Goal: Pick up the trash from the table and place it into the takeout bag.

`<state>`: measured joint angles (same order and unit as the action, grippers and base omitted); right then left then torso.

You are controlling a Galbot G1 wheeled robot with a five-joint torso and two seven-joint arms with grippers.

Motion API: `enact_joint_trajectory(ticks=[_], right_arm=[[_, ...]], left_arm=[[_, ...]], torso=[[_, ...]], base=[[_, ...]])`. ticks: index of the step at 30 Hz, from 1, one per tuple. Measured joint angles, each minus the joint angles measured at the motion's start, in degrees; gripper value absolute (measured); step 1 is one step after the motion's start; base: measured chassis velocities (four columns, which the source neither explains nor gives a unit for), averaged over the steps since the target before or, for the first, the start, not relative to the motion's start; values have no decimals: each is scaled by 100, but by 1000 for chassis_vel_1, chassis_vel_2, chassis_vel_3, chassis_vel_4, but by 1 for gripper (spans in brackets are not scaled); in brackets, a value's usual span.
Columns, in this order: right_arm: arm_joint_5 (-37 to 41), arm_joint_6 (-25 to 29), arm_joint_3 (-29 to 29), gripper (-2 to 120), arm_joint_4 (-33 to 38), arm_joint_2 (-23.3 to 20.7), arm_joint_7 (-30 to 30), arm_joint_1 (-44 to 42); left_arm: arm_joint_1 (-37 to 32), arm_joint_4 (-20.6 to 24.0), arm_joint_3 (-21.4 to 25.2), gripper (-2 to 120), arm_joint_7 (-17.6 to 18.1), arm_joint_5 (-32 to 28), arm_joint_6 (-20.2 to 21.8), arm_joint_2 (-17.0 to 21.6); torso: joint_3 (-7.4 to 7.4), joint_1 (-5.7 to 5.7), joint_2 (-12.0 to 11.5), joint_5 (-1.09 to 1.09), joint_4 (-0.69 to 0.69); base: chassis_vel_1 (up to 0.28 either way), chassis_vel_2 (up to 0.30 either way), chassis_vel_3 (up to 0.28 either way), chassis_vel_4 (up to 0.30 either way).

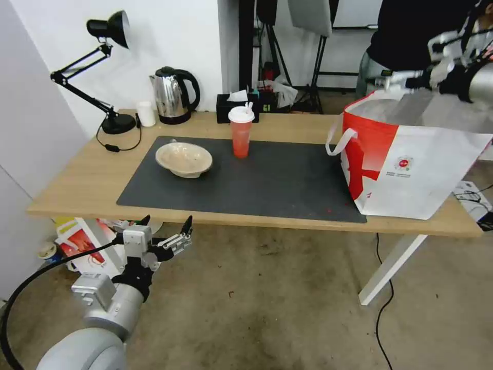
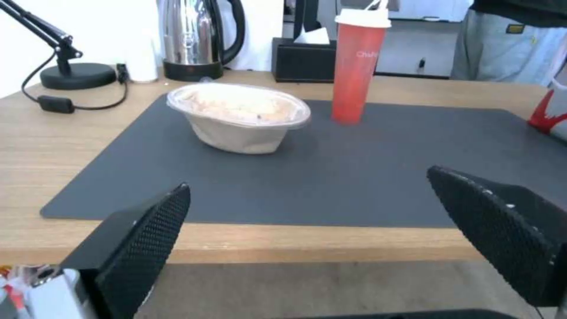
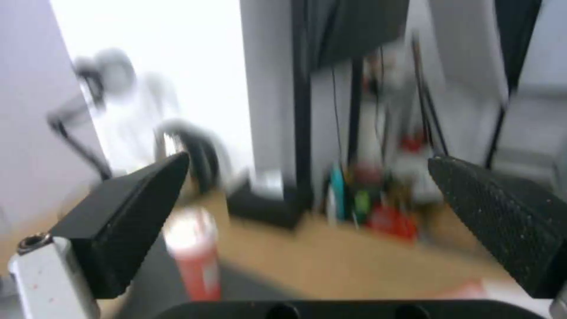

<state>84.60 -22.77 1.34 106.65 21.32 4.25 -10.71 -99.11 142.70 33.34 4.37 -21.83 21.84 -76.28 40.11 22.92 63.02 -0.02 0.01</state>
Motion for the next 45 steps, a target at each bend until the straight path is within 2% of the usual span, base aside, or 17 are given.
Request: enact_joint_trajectory(ticks=[1,3,5,7,10,15,17,19,22,24,27,28,30,33,36,39,45], right_arm=[[0,0,0,100,0,0,0,0],[-2,575,19,100,289,98,337,-170],[-43,1212,55,100,774,317,1017,-459],[-97,1392,65,100,936,398,1187,-584],[-582,2081,157,100,1466,744,1593,-1129],[-1254,2675,313,100,1937,1161,1914,-1827],[-1321,2710,329,100,1964,1192,1926,-1882],[-2030,3023,470,100,2214,1518,2041,-2495],[-2479,3110,667,100,2412,1673,2090,-3056],[-3109,3208,973,100,2680,1823,2101,-3878],[-3446,3252,1145,100,2797,1865,2163,-4269],[-3941,3343,1382,100,2962,1885,2294,-4891],[-4133,3393,1490,100,3047,1885,2376,-5182],[-4672,3495,1789,100,3488,1940,2636,-6232],[-4966,3544,1827,100,3635,2002,2725,-6677],[-5723,3628,1631,100,3698,2196,2972,-7801],[-6319,3633,1436,100,3696,2338,3404,-8143]], left_arm=[[0,0,0,100,0,0,0,0],[5,0,2,100,-1,0,-2,-8],[10,0,11,100,-3,0,-5,-18],[9,0,16,100,-3,0,-5,-23],[-9,-1,36,100,-4,0,-8,-52],[-63,-1,42,100,-6,50,-35,-126],[-71,-1,44,100,-6,60,-45,-136],[-136,-1,74,100,-17,120,-110,-211],[-141,-1,79,100,-21,150,-119,-254],[-149,-1,77,100,-47,193,-121,-296],[-170,1,78,100,-79,221,-118,-308],[-194,8,93,100,-105,238,-111,-315],[-197,10,104,100,-112,241,-108,-314],[-207,32,119,100,-117,250,-101,-349],[-211,36,110,100,-118,264,-98,-379],[-226,38,89,100,-117,309,-97,-455],[-271,50,77,100,-127,360,-108,-515]], torso=[[0,0,0,0,0],[0,0,0,4,-1],[0,0,0,0,-1],[0,0,0,1,0],[0,0,0,2,0],[0,0,0,0,-1],[0,0,0,1,-1],[0,0,0,4,1],[0,0,0,2,0],[-1,0,0,4,-3],[-1,-1,0,2,-2],[-1,0,0,2,-1],[-1,-1,0,3,-2],[-1,-1,0,2,-2],[-1,-1,1,0,-2],[-1,-1,0,2,-3],[-1,-1,0,2,0]], base=[[0,0,0,0],[0,0,0,0],[0,0,0,0],[0,0,0,0],[0,0,0,0],[0,0,0,0],[0,0,0,0],[0,0,0,0],[0,0,0,0],[0,0,0,0],[0,0,0,0],[0,0,0,0],[0,0,0,0],[0,0,0,0],[0,0,0,0],[0,0,0,0],[0,0,0,0]])
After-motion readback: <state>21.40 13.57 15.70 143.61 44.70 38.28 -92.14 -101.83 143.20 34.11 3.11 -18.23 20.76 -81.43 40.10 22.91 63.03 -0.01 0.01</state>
